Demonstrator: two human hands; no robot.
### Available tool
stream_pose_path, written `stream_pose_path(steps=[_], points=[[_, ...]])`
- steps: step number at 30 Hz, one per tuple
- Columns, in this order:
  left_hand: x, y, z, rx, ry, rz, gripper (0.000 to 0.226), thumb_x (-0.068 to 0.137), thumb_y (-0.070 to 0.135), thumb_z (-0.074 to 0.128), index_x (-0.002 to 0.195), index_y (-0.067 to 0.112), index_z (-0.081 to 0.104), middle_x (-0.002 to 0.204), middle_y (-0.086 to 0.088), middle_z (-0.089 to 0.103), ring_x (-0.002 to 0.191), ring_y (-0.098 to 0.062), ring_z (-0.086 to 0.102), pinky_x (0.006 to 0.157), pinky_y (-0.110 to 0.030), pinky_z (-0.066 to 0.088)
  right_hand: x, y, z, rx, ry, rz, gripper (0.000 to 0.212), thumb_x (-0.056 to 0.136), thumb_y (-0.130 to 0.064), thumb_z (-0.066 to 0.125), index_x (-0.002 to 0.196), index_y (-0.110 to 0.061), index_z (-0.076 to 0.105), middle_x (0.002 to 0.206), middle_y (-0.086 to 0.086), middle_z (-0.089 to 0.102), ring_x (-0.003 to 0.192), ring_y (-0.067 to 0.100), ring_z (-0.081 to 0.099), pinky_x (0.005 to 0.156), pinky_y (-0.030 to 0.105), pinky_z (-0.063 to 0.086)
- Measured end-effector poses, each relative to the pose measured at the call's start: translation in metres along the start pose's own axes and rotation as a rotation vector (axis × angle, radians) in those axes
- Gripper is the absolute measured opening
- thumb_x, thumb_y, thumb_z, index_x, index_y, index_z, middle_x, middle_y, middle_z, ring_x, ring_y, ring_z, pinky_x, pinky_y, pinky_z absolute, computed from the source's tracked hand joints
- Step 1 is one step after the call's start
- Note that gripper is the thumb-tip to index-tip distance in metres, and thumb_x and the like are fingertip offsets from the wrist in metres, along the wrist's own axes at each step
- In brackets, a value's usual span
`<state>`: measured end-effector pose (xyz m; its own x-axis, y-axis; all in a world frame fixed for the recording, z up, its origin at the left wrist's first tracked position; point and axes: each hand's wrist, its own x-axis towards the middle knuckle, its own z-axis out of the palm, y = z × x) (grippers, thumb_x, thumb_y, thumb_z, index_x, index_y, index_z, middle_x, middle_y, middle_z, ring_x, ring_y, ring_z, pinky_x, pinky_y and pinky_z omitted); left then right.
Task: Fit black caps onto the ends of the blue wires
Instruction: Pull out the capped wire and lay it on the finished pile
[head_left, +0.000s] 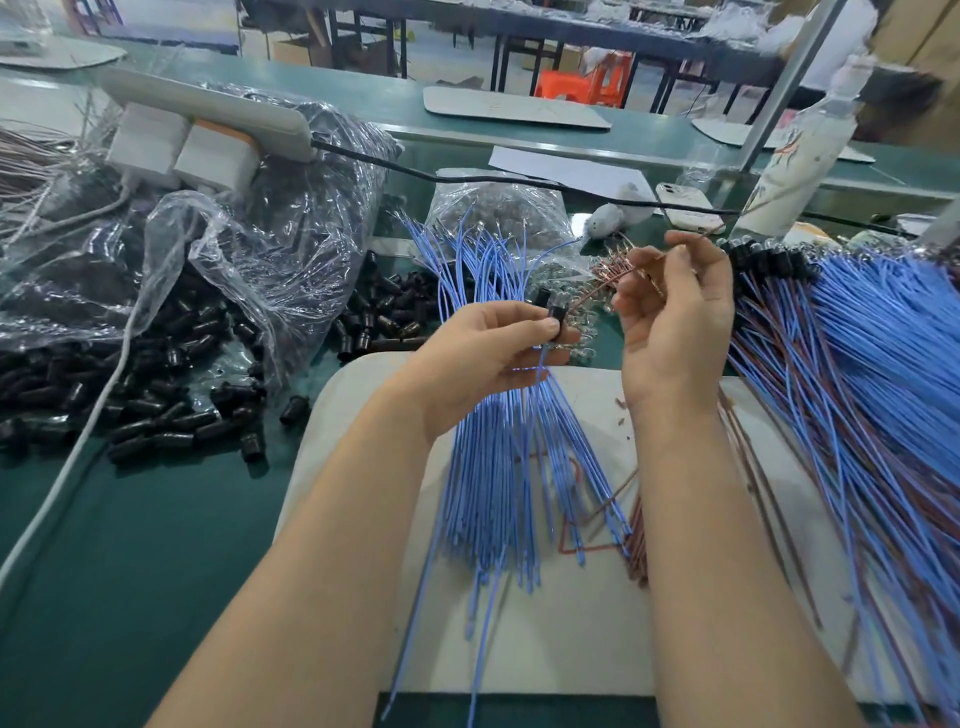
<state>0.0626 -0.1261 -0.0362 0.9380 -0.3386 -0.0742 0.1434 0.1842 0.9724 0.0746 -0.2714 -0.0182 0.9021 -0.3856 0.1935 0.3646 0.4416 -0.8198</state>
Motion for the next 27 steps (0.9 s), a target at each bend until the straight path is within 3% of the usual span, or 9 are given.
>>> stream_pose_path(steps=[2, 7, 9, 12, 17, 22, 27], points=[[0.002, -0.001, -0.001, 0.031, 0.063, 0.043, 0.004, 0.093, 0.012, 0.057, 0.094, 0.013, 0.061, 0.103, -0.008, 0.071, 0.079, -0.009, 0.066, 0.067, -0.018, 0.051, 0.001, 0.002, -0.001, -0.039, -0.013, 0.010, 0.013, 0.100, -0.012, 0.045, 0.095, -0.016, 0.056, 0.079, 0.000, 0.065, 0.061, 0.008, 0.058, 0.058, 0.021, 0.049], [0.004, -0.003, -0.002, 0.111, 0.161, 0.126, 0.006, 0.093, 0.012, 0.058, 0.094, 0.015, 0.063, 0.086, 0.003, 0.069, 0.074, -0.003, 0.064, 0.075, -0.019, 0.052, -0.008, 0.025, 0.008, -0.802, -0.237, -0.010, 0.018, 0.096, -0.020, 0.054, 0.083, -0.015, 0.065, 0.081, 0.000, 0.069, 0.077, 0.015, 0.066, 0.081, 0.041, 0.054], [0.006, -0.004, -0.001, 0.228, 0.217, 0.151, 0.007, 0.093, 0.014, 0.058, 0.097, 0.017, 0.063, 0.089, 0.004, 0.069, 0.078, -0.003, 0.065, 0.075, -0.019, 0.051, -0.009, 0.028, 0.011, -0.814, -0.218, -0.045, 0.020, 0.095, -0.018, 0.054, 0.078, -0.020, 0.063, 0.079, 0.000, 0.068, 0.079, 0.016, 0.065, 0.084, 0.045, 0.053], [0.008, -0.009, -0.001, 0.467, 0.325, 0.200, 0.012, 0.092, 0.021, 0.061, 0.103, 0.017, 0.063, 0.096, 0.007, 0.065, 0.084, -0.006, 0.061, 0.078, -0.019, 0.047, -0.006, 0.024, 0.008, -0.701, -0.072, -0.131, 0.022, 0.098, -0.019, 0.050, 0.079, -0.026, 0.057, 0.075, -0.007, 0.067, 0.070, 0.006, 0.063, 0.074, 0.034, 0.054], [0.009, -0.014, -0.001, 0.688, 0.435, 0.291, 0.007, 0.090, 0.021, 0.063, 0.097, 0.021, 0.063, 0.080, 0.014, 0.059, 0.075, -0.002, 0.057, 0.065, -0.003, 0.039, -0.004, 0.018, 0.006, -0.612, 0.034, -0.237, 0.019, 0.100, -0.019, 0.045, 0.083, -0.023, 0.053, 0.073, -0.004, 0.066, 0.061, 0.003, 0.061, 0.062, 0.023, 0.050], [0.009, -0.015, 0.000, 0.781, 0.420, 0.352, 0.011, 0.090, 0.019, 0.063, 0.101, 0.017, 0.064, 0.079, 0.011, 0.060, 0.075, -0.004, 0.058, 0.072, -0.018, 0.047, -0.007, 0.019, 0.009, -0.672, 0.007, -0.296, 0.023, 0.100, -0.018, 0.046, 0.079, -0.026, 0.050, 0.072, -0.003, 0.063, 0.061, 0.002, 0.059, 0.065, 0.024, 0.050], [0.007, -0.014, 0.002, 0.840, 0.395, 0.382, 0.011, 0.091, 0.017, 0.061, 0.102, 0.017, 0.064, 0.086, 0.005, 0.064, 0.084, -0.012, 0.060, 0.082, -0.033, 0.051, -0.009, 0.017, 0.010, -0.747, -0.014, -0.326, 0.021, 0.100, -0.019, 0.046, 0.080, -0.021, 0.051, 0.073, -0.002, 0.062, 0.069, 0.017, 0.061, 0.074, 0.042, 0.053]])
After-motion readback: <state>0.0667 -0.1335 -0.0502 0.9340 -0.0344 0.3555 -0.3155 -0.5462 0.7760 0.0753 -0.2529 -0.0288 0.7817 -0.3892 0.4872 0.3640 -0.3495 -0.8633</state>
